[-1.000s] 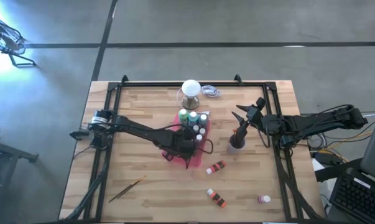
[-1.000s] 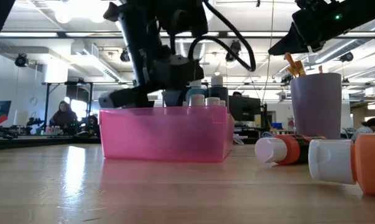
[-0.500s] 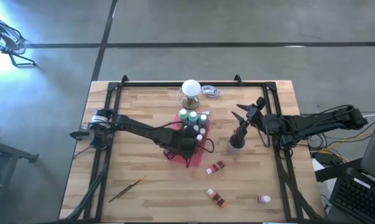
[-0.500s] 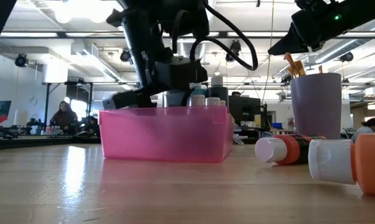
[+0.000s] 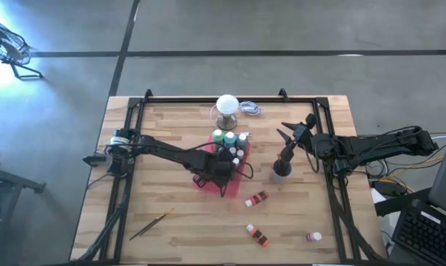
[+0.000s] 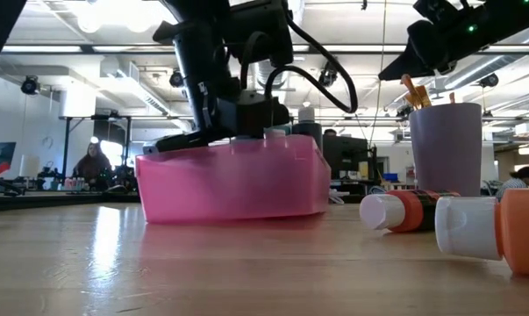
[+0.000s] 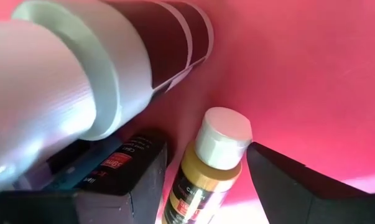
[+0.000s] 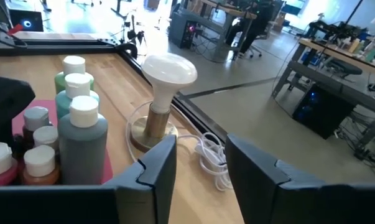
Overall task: Pick & Place Paint Supplies
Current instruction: Adjust the small yellow paint bottle in the red bin
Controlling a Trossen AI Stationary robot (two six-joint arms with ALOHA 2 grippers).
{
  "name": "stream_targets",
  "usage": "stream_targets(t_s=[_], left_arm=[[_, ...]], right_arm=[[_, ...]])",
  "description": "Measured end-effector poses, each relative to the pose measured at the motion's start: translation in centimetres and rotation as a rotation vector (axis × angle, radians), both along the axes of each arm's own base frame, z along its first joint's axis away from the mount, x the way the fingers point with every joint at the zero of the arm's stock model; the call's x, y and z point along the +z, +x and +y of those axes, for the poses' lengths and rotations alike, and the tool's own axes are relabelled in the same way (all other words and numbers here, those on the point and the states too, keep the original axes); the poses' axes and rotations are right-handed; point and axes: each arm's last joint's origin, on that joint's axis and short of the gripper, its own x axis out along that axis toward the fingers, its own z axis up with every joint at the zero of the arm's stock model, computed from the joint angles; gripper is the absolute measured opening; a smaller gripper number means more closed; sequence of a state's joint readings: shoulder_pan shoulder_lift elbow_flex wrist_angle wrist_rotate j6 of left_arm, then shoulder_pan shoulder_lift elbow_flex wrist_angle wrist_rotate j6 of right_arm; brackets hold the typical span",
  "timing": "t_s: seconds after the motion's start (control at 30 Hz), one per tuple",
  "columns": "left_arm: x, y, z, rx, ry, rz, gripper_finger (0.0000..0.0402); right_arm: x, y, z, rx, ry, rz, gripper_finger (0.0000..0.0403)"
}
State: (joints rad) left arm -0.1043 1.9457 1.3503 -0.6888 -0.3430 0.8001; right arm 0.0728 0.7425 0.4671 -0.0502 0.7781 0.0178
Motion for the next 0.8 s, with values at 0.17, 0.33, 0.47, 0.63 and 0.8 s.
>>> stream_targets(t_s=[0.17, 0.33, 0.47, 0.63, 0.8], left_arm=[[-0.10, -0.04, -0.04, -0.008, -0.025, 0.005, 0.0207], [-0.33, -0.18, -0.07, -0.025, -0.029, 0.019, 0.0179], [-0.36, -0.19, -0.11, -0.037, -0.036, 0.024, 0.0161], [-0.37, -0.18, -0.17, -0.042, -0.035, 0.025, 0.0150], [-0.35, -0.18, -0.20, -0.043, -0.036, 0.023, 0.0149]], right_arm=[[0.00, -0.01, -0.21, -0.012, -0.002, 0.002, 0.0118], [0.00, -0.02, -0.42, -0.025, -0.002, 0.002, 0.0104], [0.00, -0.03, -0.53, -0.032, -0.002, 0.002, 0.0091], [0.00, -0.03, -0.53, -0.029, -0.010, 0.009, 0.0076], [0.01, -0.03, -0.53, -0.028, -0.013, 0.011, 0.0064]])
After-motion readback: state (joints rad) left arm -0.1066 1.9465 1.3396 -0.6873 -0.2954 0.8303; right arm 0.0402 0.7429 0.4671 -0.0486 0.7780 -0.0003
